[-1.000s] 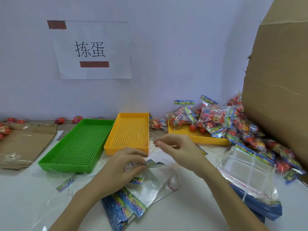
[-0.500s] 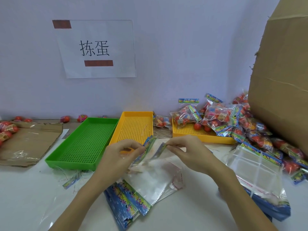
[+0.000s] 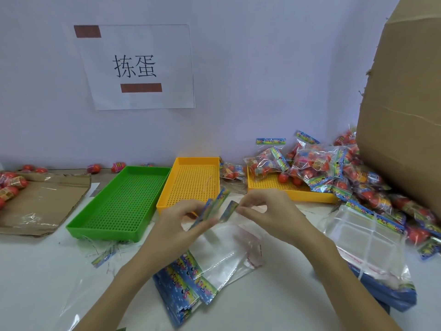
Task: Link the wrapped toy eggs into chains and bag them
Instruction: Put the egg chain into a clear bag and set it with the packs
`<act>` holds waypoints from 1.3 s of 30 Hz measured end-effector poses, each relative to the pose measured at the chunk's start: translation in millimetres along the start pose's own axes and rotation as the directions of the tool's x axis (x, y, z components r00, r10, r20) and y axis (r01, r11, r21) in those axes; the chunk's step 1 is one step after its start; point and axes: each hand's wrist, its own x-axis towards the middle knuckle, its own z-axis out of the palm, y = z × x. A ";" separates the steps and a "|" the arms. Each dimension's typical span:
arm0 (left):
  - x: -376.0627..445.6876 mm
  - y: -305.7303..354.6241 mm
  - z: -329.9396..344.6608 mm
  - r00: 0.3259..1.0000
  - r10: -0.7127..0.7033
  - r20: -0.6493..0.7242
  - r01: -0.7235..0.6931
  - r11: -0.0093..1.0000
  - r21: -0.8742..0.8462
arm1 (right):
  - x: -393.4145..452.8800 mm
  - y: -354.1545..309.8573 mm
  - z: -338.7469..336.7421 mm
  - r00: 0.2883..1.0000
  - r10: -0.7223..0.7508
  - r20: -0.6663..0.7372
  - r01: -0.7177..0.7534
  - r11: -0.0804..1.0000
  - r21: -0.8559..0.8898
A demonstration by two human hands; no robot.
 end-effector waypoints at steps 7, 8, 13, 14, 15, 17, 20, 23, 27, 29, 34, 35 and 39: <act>0.9 -5.9 -7.3 0.990 0.090 -0.104 -0.073 0.984 0.161 | -4.6 0.1 -6.6 0.993 0.062 0.100 -0.064 0.998 0.016; 0.5 -5.7 -8.6 0.990 0.125 -0.070 -0.108 0.971 0.211 | -4.7 0.8 -6.0 0.990 0.049 0.129 -0.048 0.999 -0.014; -0.2 -5.8 -17.8 0.997 0.071 -0.042 -0.069 0.996 0.055 | -2.9 1.8 0.7 0.974 0.026 0.225 -0.002 0.994 -0.109; 0.7 -3.9 -19.8 0.993 0.058 -0.101 -0.057 0.998 0.015 | -2.6 3.3 0.1 0.978 0.036 0.206 -0.009 0.992 -0.130; 2.2 -2.4 -21.6 0.984 0.043 -0.175 -0.050 0.998 -0.035 | -2.6 5.1 -1.5 0.982 0.053 0.183 -0.024 0.987 -0.161; 5.2 -2.6 -25.7 0.949 -0.022 -0.315 -0.031 0.986 -0.162 | -2.7 8.6 -4.8 0.987 0.087 0.133 -0.061 0.981 -0.184; 8.4 -7.1 -28.3 0.921 -0.160 -0.356 0.011 0.923 -0.386 | -0.7 2.7 -4.4 0.993 0.093 0.067 -0.102 0.985 0.140; 8.6 -4.0 -25.2 0.923 -0.208 -0.323 0.028 0.874 -0.484 | 0.7 -15.2 1.5 0.985 0.160 0.067 -0.169 0.797 0.580; 6.9 -2.2 -22.2 0.941 -0.165 -0.295 0.031 0.912 -0.410 | 1.7 -31.2 6.4 0.976 0.099 0.194 -0.217 0.509 0.833; 5.0 -0.7 -21.5 0.941 -0.117 -0.317 0.019 0.955 -0.296 | 3.2 -33.9 2.6 0.959 0.067 0.277 -0.282 0.340 0.897; 3.3 8.1 -20.9 0.949 -0.057 -0.311 0.015 0.991 -0.136 | 4.5 -31.9 2.7 0.959 0.076 0.272 -0.276 0.456 0.846; 3.4 7.5 -20.4 0.951 -0.061 -0.304 0.021 0.991 -0.133 | 3.4 -31.1 3.9 0.968 0.082 0.238 -0.245 0.512 0.823; 3.2 8.2 -21.6 0.948 -0.098 -0.301 0.044 0.982 -0.184 | -0.3 -27.7 5.5 0.973 0.125 0.196 -0.232 0.592 0.772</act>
